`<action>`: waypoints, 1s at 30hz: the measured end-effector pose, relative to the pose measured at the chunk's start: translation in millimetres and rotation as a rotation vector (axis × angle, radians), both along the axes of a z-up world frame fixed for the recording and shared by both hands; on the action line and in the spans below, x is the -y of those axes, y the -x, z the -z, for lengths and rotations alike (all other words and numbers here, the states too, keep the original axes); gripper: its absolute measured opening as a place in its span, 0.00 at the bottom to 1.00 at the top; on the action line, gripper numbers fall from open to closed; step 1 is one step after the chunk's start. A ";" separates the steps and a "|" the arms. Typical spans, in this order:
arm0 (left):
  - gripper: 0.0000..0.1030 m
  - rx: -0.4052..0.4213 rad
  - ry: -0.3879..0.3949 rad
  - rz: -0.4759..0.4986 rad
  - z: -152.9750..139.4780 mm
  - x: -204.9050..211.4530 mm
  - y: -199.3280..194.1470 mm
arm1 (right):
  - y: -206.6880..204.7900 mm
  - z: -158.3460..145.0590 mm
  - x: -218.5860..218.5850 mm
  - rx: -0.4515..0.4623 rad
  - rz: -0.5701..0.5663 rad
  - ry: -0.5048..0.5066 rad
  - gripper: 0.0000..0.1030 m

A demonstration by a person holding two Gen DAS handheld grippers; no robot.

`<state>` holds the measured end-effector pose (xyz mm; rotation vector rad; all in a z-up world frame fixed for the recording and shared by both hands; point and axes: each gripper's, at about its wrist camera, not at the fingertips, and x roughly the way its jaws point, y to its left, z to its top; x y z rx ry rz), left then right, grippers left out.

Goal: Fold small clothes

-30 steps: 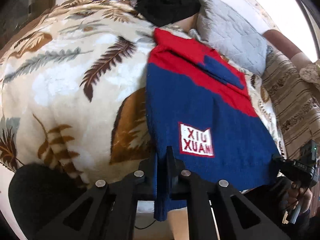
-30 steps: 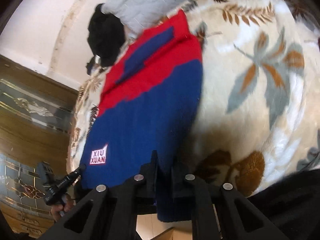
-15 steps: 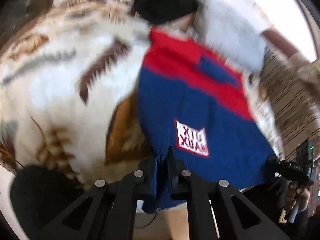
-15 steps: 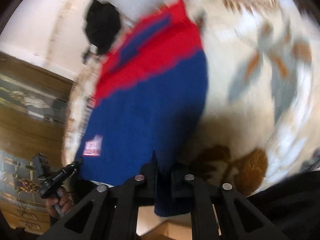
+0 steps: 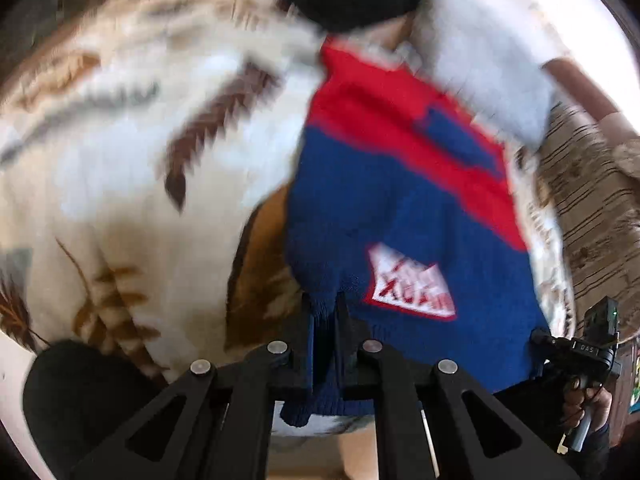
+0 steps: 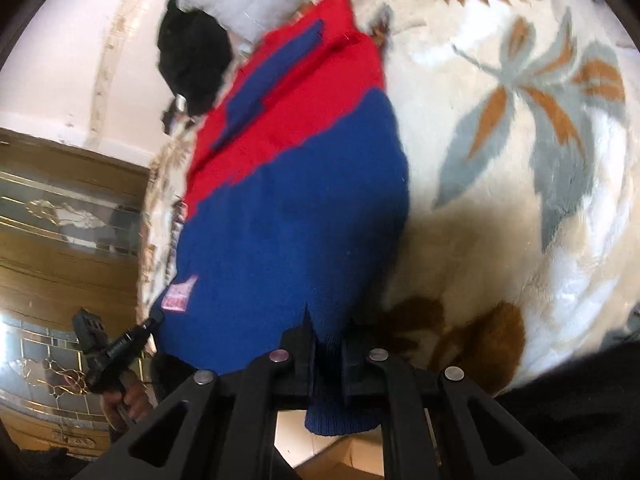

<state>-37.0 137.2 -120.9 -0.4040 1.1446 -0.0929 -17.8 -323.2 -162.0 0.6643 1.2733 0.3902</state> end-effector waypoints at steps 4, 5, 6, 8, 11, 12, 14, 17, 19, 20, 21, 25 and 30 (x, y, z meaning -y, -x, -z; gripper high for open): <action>0.08 0.035 0.012 0.019 -18.6 0.1 -15.5 | -18.3 -17.6 0.9 0.018 -0.015 -0.080 0.10; 0.08 0.077 0.025 0.023 -33.4 0.3 -27.3 | -30.2 -31.2 1.2 0.053 -0.014 -0.106 0.10; 0.08 0.123 0.037 0.025 -49.7 1.3 -42.4 | -46.4 -47.2 1.5 0.099 -0.014 -0.120 0.10; 0.08 0.221 0.041 0.038 -79.5 4.2 -79.6 | -85.5 -78.4 4.2 0.200 0.001 -0.145 0.10; 0.08 0.344 0.016 0.025 -108.9 9.2 -148.4 | -157.4 -114.1 11.3 0.332 0.077 -0.167 0.10; 0.11 0.367 -0.001 0.029 -111.6 15.4 -176.0 | -184.4 -112.5 13.9 0.340 0.131 -0.194 0.14; 0.33 0.346 -0.051 0.022 -97.9 20.0 -232.2 | -233.1 -91.4 17.9 0.308 0.205 -0.185 0.25; 0.88 0.180 -0.201 -0.042 -51.2 22.7 -292.0 | -261.9 -49.9 20.1 0.242 0.320 -0.033 0.75; 0.87 0.176 -0.238 -0.078 -40.2 10.3 -282.7 | -241.9 -37.5 21.6 0.236 0.338 -0.048 0.75; 0.87 0.204 -0.218 -0.092 -41.5 -0.4 -264.5 | -224.6 -37.5 18.0 0.256 0.320 -0.053 0.75; 0.87 0.234 -0.203 -0.104 -44.1 -5.9 -252.8 | -204.2 -38.7 15.6 0.278 0.301 -0.043 0.75; 0.87 0.268 -0.110 -0.135 -40.8 -16.4 -185.6 | -132.7 -35.1 3.1 0.264 0.280 -0.040 0.75; 0.88 0.181 -0.040 -0.116 -8.4 7.4 -194.4 | -139.3 -11.7 2.5 0.173 0.340 -0.168 0.75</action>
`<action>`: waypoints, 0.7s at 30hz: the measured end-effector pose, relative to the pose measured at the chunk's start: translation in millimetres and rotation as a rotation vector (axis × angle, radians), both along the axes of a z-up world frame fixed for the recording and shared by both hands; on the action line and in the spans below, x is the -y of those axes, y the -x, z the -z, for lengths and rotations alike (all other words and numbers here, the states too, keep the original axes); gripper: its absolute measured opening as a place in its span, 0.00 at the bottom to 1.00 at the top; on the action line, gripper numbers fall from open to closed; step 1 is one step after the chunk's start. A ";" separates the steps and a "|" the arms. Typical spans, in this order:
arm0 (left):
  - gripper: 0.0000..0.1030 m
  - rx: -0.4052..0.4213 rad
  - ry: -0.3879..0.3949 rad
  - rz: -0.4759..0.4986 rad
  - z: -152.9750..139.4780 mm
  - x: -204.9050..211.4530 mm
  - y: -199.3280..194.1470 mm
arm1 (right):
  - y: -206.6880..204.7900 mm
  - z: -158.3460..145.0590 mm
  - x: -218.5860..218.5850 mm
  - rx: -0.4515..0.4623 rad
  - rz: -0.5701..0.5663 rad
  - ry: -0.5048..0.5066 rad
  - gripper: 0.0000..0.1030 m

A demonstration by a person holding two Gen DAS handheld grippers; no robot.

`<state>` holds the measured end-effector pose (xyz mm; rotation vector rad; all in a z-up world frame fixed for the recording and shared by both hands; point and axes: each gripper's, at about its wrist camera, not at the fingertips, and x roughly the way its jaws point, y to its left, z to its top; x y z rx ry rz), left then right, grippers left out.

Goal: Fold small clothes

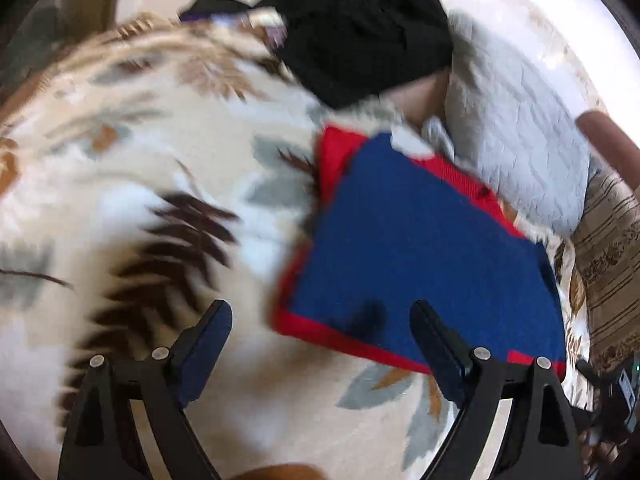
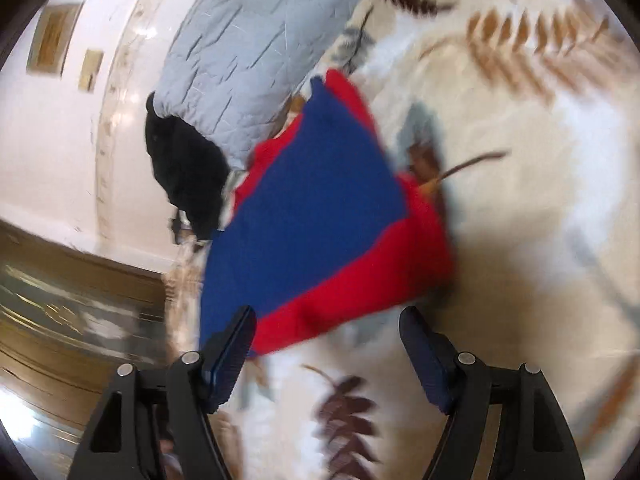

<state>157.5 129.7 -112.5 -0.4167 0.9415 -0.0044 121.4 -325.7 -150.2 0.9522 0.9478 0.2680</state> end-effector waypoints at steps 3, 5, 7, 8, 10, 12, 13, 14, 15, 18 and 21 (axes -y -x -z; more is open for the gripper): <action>0.88 -0.033 -0.070 -0.044 11.4 13.9 -20.4 | -13.5 11.4 -11.3 -0.038 0.100 -0.039 0.75; 0.60 -0.046 -0.074 -0.084 9.8 17.5 -30.5 | -23.4 13.5 -13.2 -0.031 0.159 -0.047 0.71; 0.20 -0.084 -0.059 -0.080 6.5 18.4 -41.9 | -43.9 21.7 -15.4 -0.065 0.162 -0.042 0.09; 0.18 -0.098 -0.051 -0.080 4.2 16.9 -44.9 | -48.8 23.6 -15.4 -0.087 0.168 -0.046 0.09; 0.15 -0.067 -0.056 -0.082 -18.4 14.1 -36.6 | -46.7 -3.4 -20.3 -0.038 0.144 0.008 0.09; 0.15 0.006 -0.065 -0.075 -45.6 15.1 -16.6 | -33.8 -45.0 -24.4 0.061 0.091 0.077 0.09; 0.15 0.030 -0.068 -0.078 -55.8 15.9 -6.4 | -24.9 -65.6 -26.4 0.102 0.066 0.116 0.09; 0.15 0.051 -0.060 -0.083 -65.9 16.0 11.3 | -15.2 -77.4 -26.7 0.120 0.049 0.141 0.09; 0.15 0.059 -0.060 -0.077 -71.1 18.5 29.1 | -7.9 -82.9 -27.6 0.124 0.038 0.153 0.09; 0.16 0.028 -0.049 -0.068 -57.4 17.8 90.5 | 37.1 -72.6 -19.6 0.065 -0.021 0.152 0.09; 0.22 -0.087 -0.098 -0.080 -4.1 14.3 145.2 | 84.9 -15.9 -12.3 -0.082 -0.086 0.159 0.22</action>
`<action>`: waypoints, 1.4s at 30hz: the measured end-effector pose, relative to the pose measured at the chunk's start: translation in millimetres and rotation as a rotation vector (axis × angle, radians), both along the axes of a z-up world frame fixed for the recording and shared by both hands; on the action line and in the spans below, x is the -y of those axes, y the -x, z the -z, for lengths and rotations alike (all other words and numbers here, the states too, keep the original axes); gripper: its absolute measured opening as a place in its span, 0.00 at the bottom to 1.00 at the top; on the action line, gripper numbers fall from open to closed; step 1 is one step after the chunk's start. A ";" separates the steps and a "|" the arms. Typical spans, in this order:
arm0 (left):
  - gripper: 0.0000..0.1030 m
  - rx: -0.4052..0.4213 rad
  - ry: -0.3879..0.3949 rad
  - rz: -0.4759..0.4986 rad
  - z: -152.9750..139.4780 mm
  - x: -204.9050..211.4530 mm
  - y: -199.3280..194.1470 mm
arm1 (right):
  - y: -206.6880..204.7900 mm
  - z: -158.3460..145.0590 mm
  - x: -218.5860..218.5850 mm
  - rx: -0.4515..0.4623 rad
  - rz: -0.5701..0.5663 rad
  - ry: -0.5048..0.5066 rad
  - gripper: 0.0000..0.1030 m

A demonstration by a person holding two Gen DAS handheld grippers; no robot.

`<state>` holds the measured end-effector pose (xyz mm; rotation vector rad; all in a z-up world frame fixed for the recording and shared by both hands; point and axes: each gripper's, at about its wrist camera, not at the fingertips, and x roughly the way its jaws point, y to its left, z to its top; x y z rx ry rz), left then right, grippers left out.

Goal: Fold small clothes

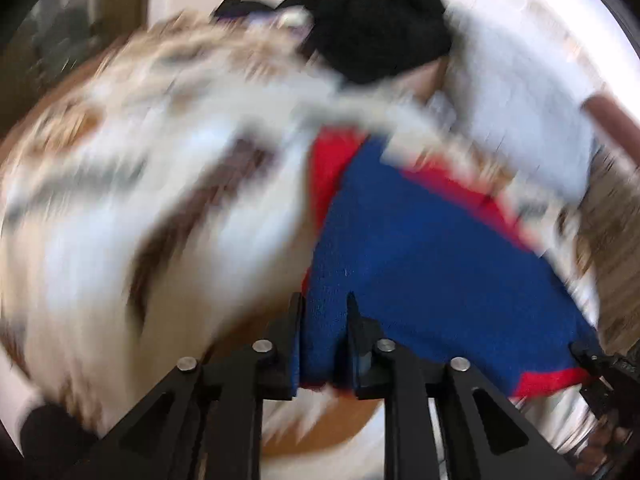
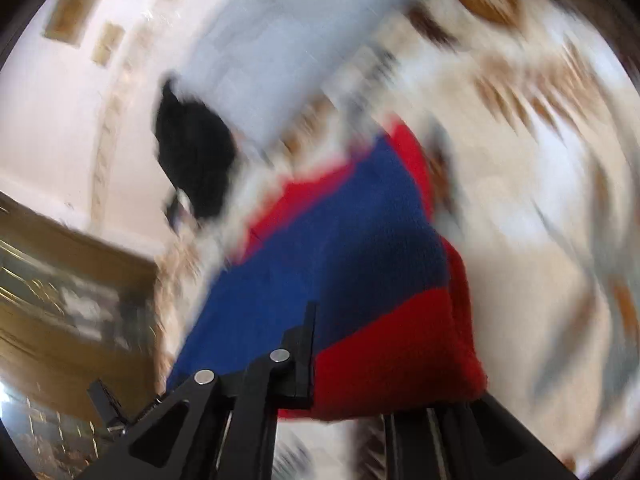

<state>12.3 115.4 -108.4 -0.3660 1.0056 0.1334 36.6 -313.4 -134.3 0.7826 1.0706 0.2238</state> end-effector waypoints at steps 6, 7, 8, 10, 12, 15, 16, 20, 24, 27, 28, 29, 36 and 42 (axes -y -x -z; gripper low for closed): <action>0.45 0.103 -0.055 0.012 -30.9 -22.5 28.8 | 54.9 -12.1 48.6 0.049 0.082 0.034 0.63; 0.47 0.119 -0.058 0.035 -37.7 -21.9 21.6 | 54.1 -23.6 53.5 0.089 0.091 0.068 0.63; 0.47 0.138 -0.057 0.057 -44.7 -20.1 13.5 | 45.1 -38.1 56.0 0.131 0.080 0.107 0.63; 0.55 0.189 -0.072 0.110 -58.3 -9.9 -11.4 | 25.4 -53.5 55.5 0.178 0.057 0.117 0.63; 0.57 0.206 -0.068 0.165 -61.3 -0.6 -38.8 | -8.9 -66.7 43.4 0.227 -0.009 0.153 0.63; 0.57 0.180 -0.098 0.210 -54.7 14.3 -83.0 | -65.3 -76.0 21.4 0.270 -0.086 0.243 0.63; 0.57 0.163 -0.100 0.224 -50.5 17.0 -95.1 | -72.8 -76.8 18.1 0.267 -0.096 0.253 0.63; 0.57 0.067 -0.131 0.229 -29.0 25.6 -129.2 | -127.5 -47.2 1.4 0.181 -0.137 0.376 0.59; 0.06 0.033 -0.143 0.209 -13.9 26.2 -139.0 | -144.7 -23.2 -20.4 0.119 -0.215 0.495 0.10; 0.05 0.086 -0.146 0.188 -25.3 20.8 -129.9 | -131.7 -52.5 -29.6 0.211 -0.213 0.565 0.08; 0.05 0.128 -0.156 0.170 -34.3 17.6 -123.4 | -128.8 -61.9 -29.7 0.242 -0.205 0.580 0.08; 0.05 0.155 -0.148 0.158 -40.0 15.1 -117.9 | -125.2 -72.7 -29.6 0.277 -0.193 0.592 0.08; 0.09 0.054 -0.155 0.128 3.9 7.7 -144.2 | -163.6 -7.3 -7.0 0.102 -0.160 0.502 0.12; 0.17 0.129 -0.153 0.099 -29.5 -2.7 -122.7 | -119.2 -39.9 6.0 0.200 -0.075 0.464 0.60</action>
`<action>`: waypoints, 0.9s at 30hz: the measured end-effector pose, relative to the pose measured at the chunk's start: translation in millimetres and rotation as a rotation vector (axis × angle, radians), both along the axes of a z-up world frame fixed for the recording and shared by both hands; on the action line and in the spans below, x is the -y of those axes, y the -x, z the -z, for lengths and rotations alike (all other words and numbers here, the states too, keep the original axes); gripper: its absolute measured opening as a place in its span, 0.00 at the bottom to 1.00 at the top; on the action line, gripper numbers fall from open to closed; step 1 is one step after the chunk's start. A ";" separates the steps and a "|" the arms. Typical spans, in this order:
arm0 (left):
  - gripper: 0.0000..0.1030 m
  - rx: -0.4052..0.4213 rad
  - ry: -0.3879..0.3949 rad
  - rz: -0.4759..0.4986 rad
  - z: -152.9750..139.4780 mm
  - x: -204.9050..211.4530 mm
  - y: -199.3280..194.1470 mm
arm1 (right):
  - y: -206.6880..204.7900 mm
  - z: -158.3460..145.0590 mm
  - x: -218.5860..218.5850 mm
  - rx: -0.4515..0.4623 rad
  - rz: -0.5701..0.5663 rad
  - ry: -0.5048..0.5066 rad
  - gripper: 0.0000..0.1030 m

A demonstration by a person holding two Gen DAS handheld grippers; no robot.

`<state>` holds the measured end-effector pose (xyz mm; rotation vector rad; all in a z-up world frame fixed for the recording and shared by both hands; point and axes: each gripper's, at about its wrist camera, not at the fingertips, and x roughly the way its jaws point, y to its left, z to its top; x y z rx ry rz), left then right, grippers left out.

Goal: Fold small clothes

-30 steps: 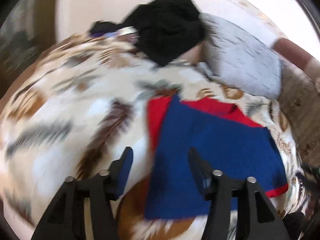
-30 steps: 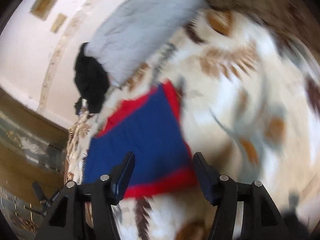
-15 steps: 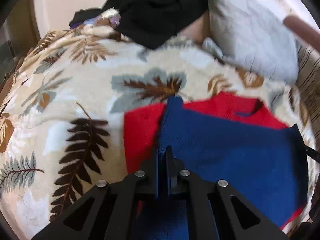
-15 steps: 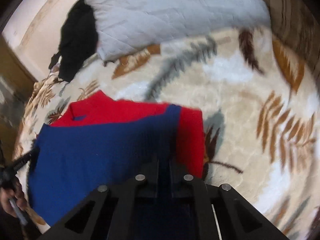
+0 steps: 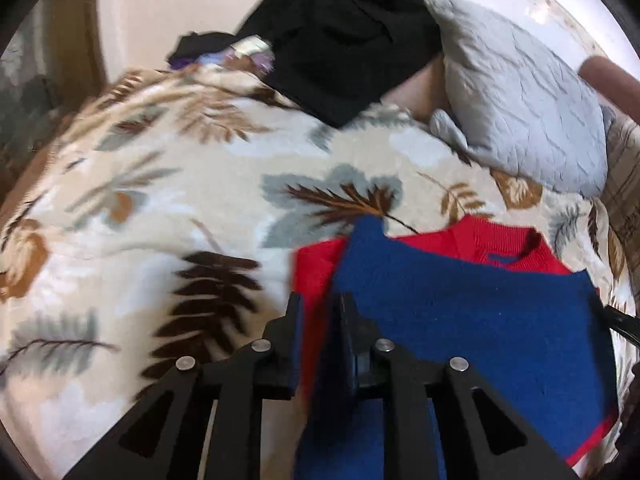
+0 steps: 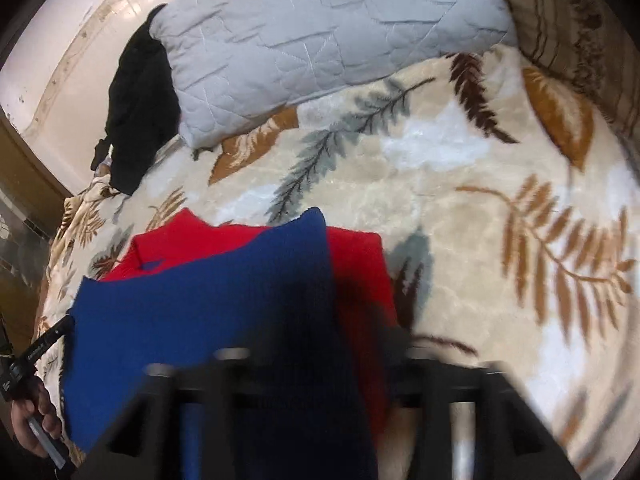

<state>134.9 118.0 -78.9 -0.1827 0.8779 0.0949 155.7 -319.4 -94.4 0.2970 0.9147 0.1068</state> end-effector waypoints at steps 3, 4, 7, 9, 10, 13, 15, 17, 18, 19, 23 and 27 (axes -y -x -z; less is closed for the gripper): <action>0.26 0.040 0.031 -0.022 -19.3 -1.7 31.7 | 36.2 -27.3 -4.2 0.069 -0.016 -0.114 0.60; 0.36 0.056 0.042 -0.013 -24.8 2.5 42.5 | 43.1 -31.8 -10.4 0.080 -0.034 -0.156 0.61; 0.67 0.083 0.037 0.014 -30.5 17.5 73.4 | 74.7 -27.8 -31.9 0.065 -0.140 -0.316 0.69; 0.70 0.072 0.021 0.051 -19.9 32.7 91.7 | 87.0 3.1 -36.2 -0.025 -0.147 -0.393 0.71; 0.70 0.049 0.007 0.066 -10.1 37.8 95.2 | 90.2 20.2 -32.0 -0.070 -0.100 -0.368 0.71; 0.71 -0.146 -0.086 0.070 35.4 45.7 88.8 | 107.0 44.7 -2.0 -0.101 0.050 -0.437 0.49; 0.71 -0.112 -0.033 0.036 35.0 34.6 97.0 | 121.0 33.4 9.7 -0.085 0.086 -0.424 0.56; 0.70 -0.102 -0.014 -0.017 23.4 27.5 100.9 | 133.7 27.2 18.2 -0.059 0.109 -0.375 0.69; 0.70 -0.074 -0.008 -0.014 16.1 27.6 102.8 | 139.6 27.9 24.7 -0.068 0.114 -0.360 0.69; 0.70 -0.058 -0.010 -0.009 11.7 29.0 104.0 | 140.5 29.0 28.7 -0.073 0.114 -0.369 0.69; 0.70 -0.003 -0.013 0.030 -4.3 43.6 107.2 | 145.0 5.7 29.0 -0.016 0.093 -0.366 0.70; 0.70 0.020 0.007 0.082 -5.4 61.0 101.7 | 120.2 -23.4 4.9 0.033 -0.026 -0.351 0.71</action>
